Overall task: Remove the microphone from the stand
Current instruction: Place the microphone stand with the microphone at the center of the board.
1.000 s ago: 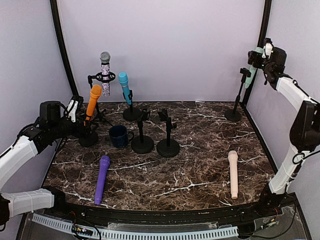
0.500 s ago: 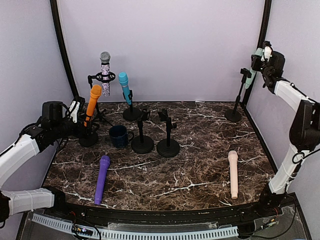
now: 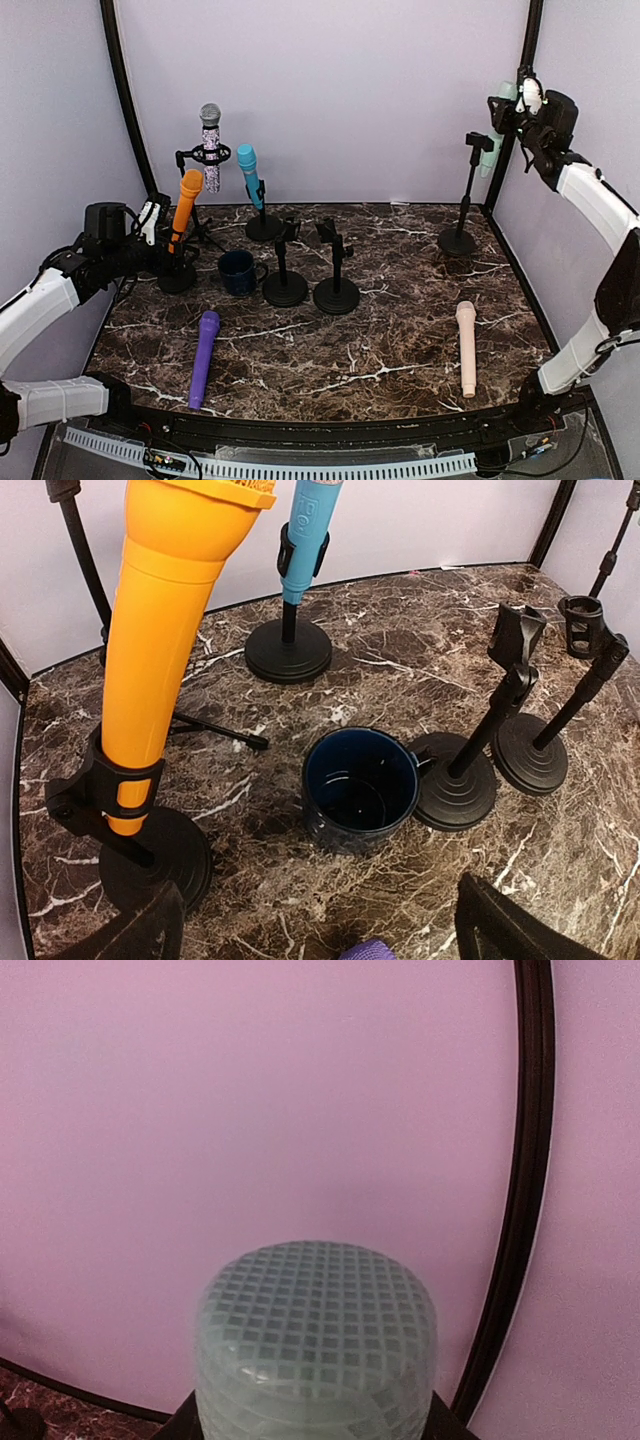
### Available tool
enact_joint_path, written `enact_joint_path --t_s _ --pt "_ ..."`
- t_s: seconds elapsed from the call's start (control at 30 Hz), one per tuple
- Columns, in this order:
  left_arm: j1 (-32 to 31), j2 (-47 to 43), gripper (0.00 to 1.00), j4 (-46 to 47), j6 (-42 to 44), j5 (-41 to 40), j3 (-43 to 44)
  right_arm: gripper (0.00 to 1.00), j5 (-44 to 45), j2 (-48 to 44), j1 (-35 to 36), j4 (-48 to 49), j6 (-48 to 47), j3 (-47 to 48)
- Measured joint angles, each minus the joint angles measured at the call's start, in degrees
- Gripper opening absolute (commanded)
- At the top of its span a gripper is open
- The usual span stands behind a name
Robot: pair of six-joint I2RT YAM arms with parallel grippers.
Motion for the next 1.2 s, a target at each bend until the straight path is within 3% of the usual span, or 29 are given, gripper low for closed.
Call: enact_joint_path --t_s 0.3,0.7,1.2 --pt "0.00 -0.76 0.96 0.39 0.00 1.16 -0.07 0.00 -2.10 -13.16 10.91 -0.28 -0.02 -7.39" --pt "0.00 -4.13 0.95 1.97 0.22 8.22 -2.62 0.00 0.94 -22.51 28.98 -1.64 -0.07 -18.03" --pt "-2.27 -4.48 0.90 5.11 -1.14 21.20 -0.07 0.00 8.98 -25.57 50.49 0.02 -0.20 -25.55"
